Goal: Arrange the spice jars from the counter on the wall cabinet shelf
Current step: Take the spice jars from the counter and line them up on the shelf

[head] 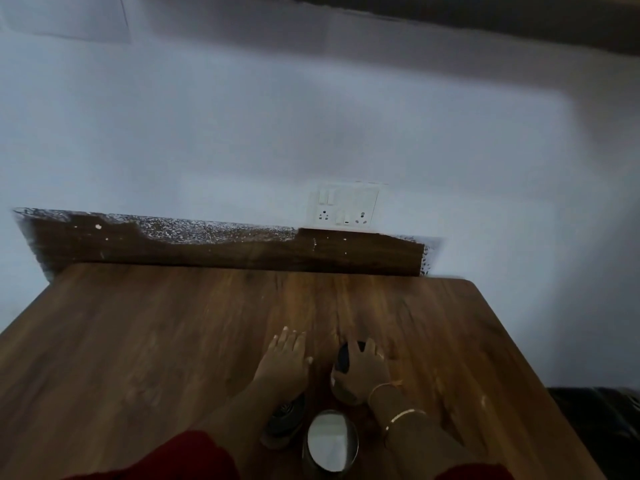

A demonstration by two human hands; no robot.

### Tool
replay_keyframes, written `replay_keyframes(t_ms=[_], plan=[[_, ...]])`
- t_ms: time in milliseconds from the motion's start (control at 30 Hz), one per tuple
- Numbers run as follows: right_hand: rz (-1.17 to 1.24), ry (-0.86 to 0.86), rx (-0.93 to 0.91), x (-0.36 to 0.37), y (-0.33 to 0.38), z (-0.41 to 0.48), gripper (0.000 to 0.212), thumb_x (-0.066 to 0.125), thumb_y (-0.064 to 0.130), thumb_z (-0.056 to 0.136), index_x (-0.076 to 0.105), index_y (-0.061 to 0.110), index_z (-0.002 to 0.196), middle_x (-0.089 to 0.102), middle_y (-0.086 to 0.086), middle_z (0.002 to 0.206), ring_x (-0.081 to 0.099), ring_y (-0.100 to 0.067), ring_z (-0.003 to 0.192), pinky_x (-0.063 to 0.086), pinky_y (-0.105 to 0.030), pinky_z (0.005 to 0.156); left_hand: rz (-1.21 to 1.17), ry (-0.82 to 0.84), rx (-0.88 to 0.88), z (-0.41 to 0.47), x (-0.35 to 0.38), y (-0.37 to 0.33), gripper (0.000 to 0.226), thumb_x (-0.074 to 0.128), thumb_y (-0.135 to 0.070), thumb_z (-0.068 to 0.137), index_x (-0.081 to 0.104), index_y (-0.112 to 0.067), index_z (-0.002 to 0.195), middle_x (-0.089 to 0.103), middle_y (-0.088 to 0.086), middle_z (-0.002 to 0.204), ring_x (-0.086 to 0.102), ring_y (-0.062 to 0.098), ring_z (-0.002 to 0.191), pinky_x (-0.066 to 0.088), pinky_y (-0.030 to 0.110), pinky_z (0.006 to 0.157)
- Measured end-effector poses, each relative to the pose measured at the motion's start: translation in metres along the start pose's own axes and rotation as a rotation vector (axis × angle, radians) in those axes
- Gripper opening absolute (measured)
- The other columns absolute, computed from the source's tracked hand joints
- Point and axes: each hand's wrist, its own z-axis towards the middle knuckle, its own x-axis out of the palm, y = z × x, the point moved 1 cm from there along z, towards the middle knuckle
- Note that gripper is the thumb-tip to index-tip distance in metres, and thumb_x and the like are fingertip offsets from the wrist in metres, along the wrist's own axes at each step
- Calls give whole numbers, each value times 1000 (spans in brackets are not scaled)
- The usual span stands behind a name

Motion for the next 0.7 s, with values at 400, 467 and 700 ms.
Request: replay_keyframes(t_ms=[400, 467, 700], plan=[[422, -193, -86, -56, 6, 6, 83, 60, 67, 60, 46, 30, 132, 51, -3, 128, 50, -24, 120, 47, -40, 99, -662, -299, -126, 8, -14, -1, 30, 39, -25, 101, 50, -9, 124, 53, 11, 129, 40, 24, 130, 29, 33, 108], [485, -246, -160, -79, 14, 3, 74, 66, 56, 67, 48, 29, 133, 50, -3, 128, 49, -22, 118, 45, -36, 100, -922, -348, -253, 13, -28, -6, 31, 41, -27, 100, 50, -10, 124, 56, 10, 122, 52, 23, 116, 39, 32, 94], [693, -354, -396, -152, 43, -13, 65, 74, 26, 75, 49, 26, 135, 44, -3, 131, 42, -23, 125, 42, -37, 105, -2157, -14, -291, 27, -100, -28, 62, 27, -54, 98, 62, -5, 107, 72, 18, 93, 70, 34, 85, 58, 41, 71]])
